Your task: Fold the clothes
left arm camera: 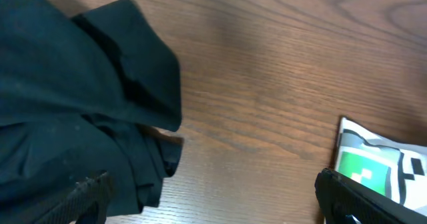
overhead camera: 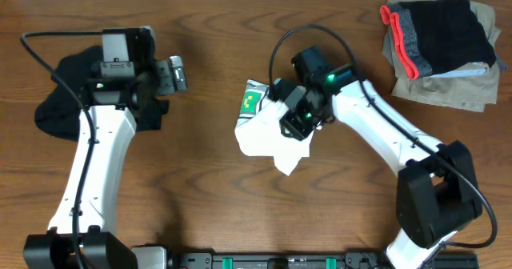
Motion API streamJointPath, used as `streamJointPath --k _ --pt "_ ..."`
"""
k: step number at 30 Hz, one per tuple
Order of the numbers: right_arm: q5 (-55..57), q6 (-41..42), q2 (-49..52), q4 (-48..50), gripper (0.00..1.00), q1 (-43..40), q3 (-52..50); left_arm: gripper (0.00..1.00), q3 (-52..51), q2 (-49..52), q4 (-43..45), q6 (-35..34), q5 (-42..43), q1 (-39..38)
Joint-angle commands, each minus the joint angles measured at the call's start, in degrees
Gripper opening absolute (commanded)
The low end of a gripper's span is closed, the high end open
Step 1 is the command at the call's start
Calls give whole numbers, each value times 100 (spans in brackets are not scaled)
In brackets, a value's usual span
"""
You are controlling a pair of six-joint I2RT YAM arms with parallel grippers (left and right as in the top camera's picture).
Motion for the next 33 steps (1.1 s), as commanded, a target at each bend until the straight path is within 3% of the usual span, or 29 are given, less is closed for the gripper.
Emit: streamJointPath --k 1,12,14,17,33 --pt "11 -494 -74 223 44 168 -225 98 57 42 -9 76 -63 70" --pt "422 -505 -74 1554 37 219 -1069 98 57 42 -46 76 -63 70" --pt "546 -481 -74 1690 31 210 -1119 98 57 42 -46 76 -63 70" --pt "647 -297 -83 1810 1 208 -1091 98 57 42 -46 74 -63 70" --pt "769 -208 -365 116 1 197 577 98 57 42 -46 79 -66 70"
